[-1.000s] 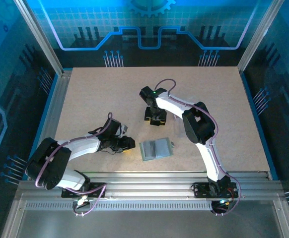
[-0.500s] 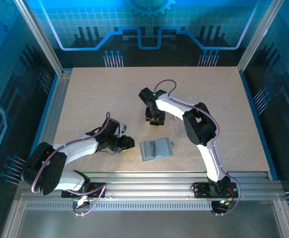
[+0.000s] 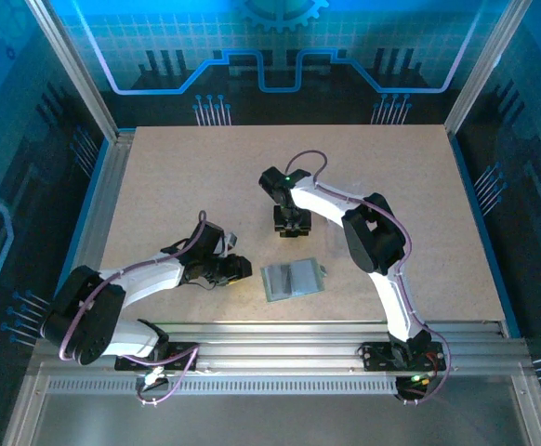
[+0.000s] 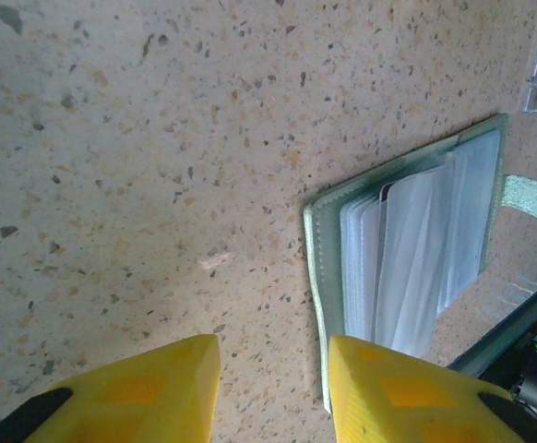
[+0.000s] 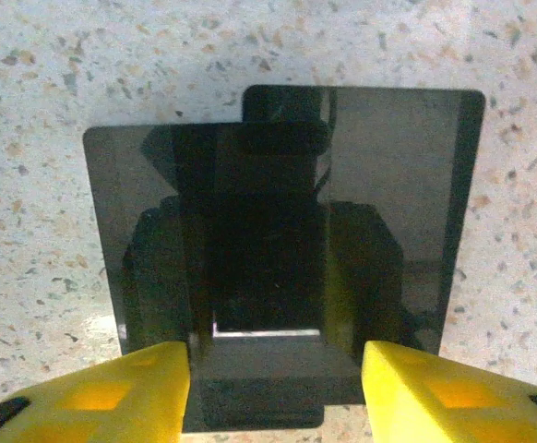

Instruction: Put the credit cards into the card holder

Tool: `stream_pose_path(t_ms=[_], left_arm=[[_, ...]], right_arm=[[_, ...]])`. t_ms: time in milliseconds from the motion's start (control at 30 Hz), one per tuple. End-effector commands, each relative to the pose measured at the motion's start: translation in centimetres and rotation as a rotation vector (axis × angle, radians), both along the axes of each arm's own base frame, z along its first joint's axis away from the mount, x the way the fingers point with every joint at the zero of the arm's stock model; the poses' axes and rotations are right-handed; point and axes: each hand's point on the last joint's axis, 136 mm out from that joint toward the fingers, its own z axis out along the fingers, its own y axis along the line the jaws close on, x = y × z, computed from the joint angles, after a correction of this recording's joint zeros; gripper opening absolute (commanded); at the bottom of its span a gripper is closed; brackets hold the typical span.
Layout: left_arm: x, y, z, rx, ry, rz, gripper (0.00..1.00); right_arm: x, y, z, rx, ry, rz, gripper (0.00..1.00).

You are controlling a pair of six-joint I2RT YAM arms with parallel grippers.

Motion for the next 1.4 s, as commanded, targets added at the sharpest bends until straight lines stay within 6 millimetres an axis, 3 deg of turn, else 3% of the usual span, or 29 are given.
stream_pose_path(t_ms=[0, 233, 433, 767, 1033, 1067, 1367], left_arm=[[0.5, 0.1, 0.2, 0.006, 0.014, 0.016, 0.37], [0.4, 0.1, -0.1, 0.012, 0.023, 0.015, 0.37], [0.6, 0.1, -0.1, 0.011, 0.022, 0.016, 0.37], [0.4, 0.2, -0.2, 0.013, 0.022, 0.014, 0.37], [0.4, 0.2, 0.0, 0.010, 0.019, 0.018, 0.37], [0.4, 0.2, 0.1, 0.010, 0.019, 0.018, 0.37], [0.7, 0.1, 0.3, 0.009, 0.018, 0.022, 0.37]], right_arm=[[-0.5, 1.2, 1.5, 0.015, -0.001, 0.059, 0.60], [0.2, 1.8, 2.3, 0.047, -0.019, 0.066, 0.70], [0.6, 1.6, 0.8, -0.006, 0.019, 0.063, 0.78], [-0.7, -0.1, -2.7, -0.062, 0.095, 0.037, 0.79], [-2.1, -2.5, -5.0, -0.075, 0.154, -0.003, 0.70], [-2.1, -2.7, -4.4, -0.063, 0.140, -0.008, 0.68], [-3.1, -5.0, -5.0, -0.067, 0.151, -0.029, 0.56]])
